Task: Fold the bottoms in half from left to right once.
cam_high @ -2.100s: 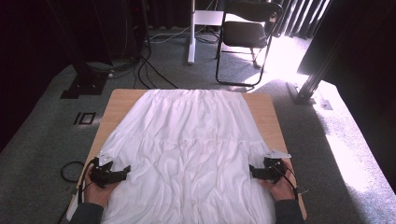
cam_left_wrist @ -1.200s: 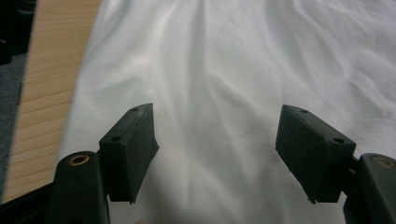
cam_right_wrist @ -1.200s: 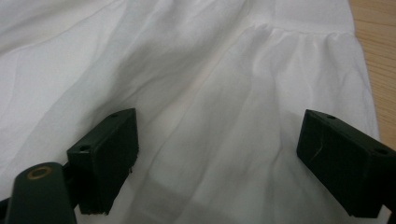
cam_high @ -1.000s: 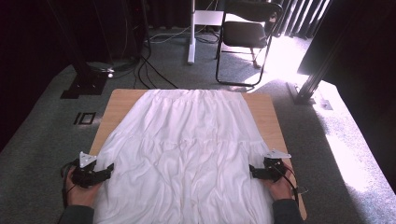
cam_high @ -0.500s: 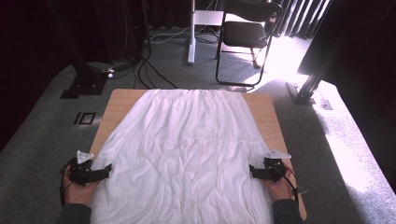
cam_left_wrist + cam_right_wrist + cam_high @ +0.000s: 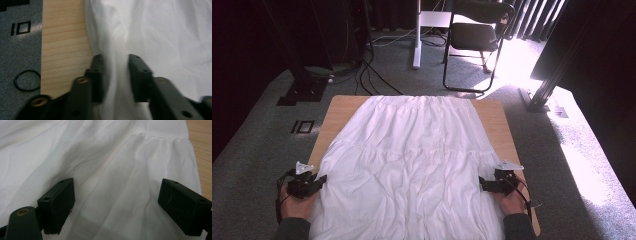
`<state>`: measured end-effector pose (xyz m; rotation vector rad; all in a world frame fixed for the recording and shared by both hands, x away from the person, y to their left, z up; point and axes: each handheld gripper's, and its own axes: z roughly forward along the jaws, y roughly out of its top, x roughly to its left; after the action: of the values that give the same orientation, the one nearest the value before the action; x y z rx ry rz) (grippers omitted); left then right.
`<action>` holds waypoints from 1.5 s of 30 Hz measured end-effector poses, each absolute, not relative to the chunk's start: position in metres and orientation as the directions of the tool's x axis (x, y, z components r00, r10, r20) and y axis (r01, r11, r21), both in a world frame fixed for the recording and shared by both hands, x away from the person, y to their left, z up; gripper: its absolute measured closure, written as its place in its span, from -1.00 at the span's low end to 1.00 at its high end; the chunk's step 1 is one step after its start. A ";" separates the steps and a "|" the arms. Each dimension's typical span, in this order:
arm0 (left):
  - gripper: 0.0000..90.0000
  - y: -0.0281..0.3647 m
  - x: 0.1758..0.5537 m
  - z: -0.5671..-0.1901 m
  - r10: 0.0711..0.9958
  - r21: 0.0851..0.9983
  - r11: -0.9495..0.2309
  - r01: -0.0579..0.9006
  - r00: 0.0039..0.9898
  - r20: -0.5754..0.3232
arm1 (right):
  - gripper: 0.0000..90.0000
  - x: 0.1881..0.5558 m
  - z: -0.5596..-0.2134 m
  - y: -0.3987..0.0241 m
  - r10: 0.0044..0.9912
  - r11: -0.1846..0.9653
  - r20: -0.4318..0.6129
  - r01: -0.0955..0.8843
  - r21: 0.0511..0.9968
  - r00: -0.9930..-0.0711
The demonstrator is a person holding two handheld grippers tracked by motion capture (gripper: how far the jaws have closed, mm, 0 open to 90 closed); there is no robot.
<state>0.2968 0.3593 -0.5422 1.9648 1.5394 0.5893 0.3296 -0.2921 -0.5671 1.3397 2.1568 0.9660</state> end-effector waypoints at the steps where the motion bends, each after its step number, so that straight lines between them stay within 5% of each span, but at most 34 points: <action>1: 0.88 0.359 0.297 -0.542 0.971 0.671 -0.176 0.720 0.241 -0.004 | -0.70 0.330 -0.567 -0.292 0.895 0.294 0.008 0.602 0.743 -0.446; 3: 0.94 0.357 0.295 -0.539 0.969 0.661 -0.237 0.712 0.219 0.111 | -0.69 0.329 -0.567 -0.292 0.897 0.291 0.008 0.602 0.744 -0.443; 9: 0.95 0.384 0.287 -0.521 0.983 0.715 -0.185 0.674 0.128 0.133 | -0.67 0.329 -0.567 -0.292 0.899 0.286 0.010 0.604 0.744 -0.438; 16: 0.95 0.411 0.280 -0.517 0.989 0.716 -0.144 0.683 0.066 0.135 | -0.28 0.328 -0.565 -0.313 0.932 0.230 0.011 0.616 0.753 -0.361; 22: 0.95 0.422 0.277 -0.508 0.991 0.731 -0.110 0.673 0.020 0.132 | -0.25 0.325 -0.566 -0.328 0.951 0.189 0.015 0.621 0.761 -0.308; 33: 0.95 0.380 0.269 -0.455 0.970 0.850 -0.126 0.512 0.242 -0.002 | -0.25 0.324 -0.567 -0.328 0.952 0.187 0.015 0.621 0.761 -0.306; 45: 0.94 0.300 0.281 -0.408 0.859 0.891 -0.249 0.379 0.512 0.022 | -0.03 0.314 -0.553 -0.305 0.931 0.306 -0.116 0.567 0.765 -0.346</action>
<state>0.2808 0.2997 -0.4083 1.8395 1.0281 0.6586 0.3144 -0.3053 -0.5530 1.3247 2.0211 0.8517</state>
